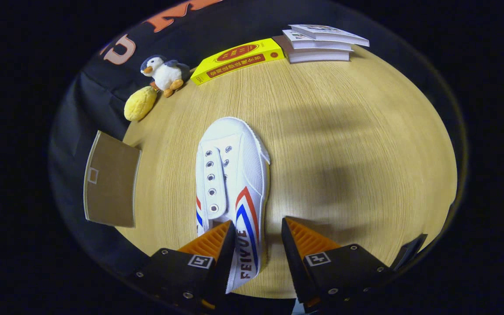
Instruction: Open the storage box then place both shoes into the box .Put the left shoe in first, then the right shoe, with the right side of both shoes facing outward in a uniform manner.
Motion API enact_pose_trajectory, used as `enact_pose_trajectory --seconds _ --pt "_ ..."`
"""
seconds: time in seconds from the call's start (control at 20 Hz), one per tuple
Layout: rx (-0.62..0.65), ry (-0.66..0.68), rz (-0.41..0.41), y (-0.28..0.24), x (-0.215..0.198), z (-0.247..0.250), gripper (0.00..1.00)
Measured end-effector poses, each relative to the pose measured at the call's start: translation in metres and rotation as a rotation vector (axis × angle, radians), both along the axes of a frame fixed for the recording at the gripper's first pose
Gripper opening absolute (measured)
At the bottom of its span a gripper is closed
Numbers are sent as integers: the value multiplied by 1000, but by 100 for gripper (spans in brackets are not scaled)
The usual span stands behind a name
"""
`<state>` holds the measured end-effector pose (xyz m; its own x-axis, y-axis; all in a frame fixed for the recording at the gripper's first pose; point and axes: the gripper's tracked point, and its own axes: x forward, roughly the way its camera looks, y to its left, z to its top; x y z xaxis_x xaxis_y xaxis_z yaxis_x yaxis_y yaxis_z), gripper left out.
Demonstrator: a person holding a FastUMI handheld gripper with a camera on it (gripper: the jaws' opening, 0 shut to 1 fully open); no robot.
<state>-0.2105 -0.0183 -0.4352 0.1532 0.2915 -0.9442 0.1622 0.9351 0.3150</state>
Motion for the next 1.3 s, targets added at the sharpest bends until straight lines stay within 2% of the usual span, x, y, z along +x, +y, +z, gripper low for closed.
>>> enact_pose_trajectory --seconds 0.1,0.2,0.3,0.45,0.55,0.8,0.95,1.15,1.3 --pt "29 4 17 6 1 -3 56" --pt "52 18 -14 7 0 -3 42" --pt "77 15 -38 5 1 -1 36" --pt "86 -1 -70 6 4 2 17" --pt "70 -17 -57 7 4 5 12" --pt "131 -42 -117 35 24 31 9" --pt "81 -79 -97 53 40 51 9" --pt "101 -115 -117 103 62 89 9" --pt "82 -145 -100 140 76 116 9"
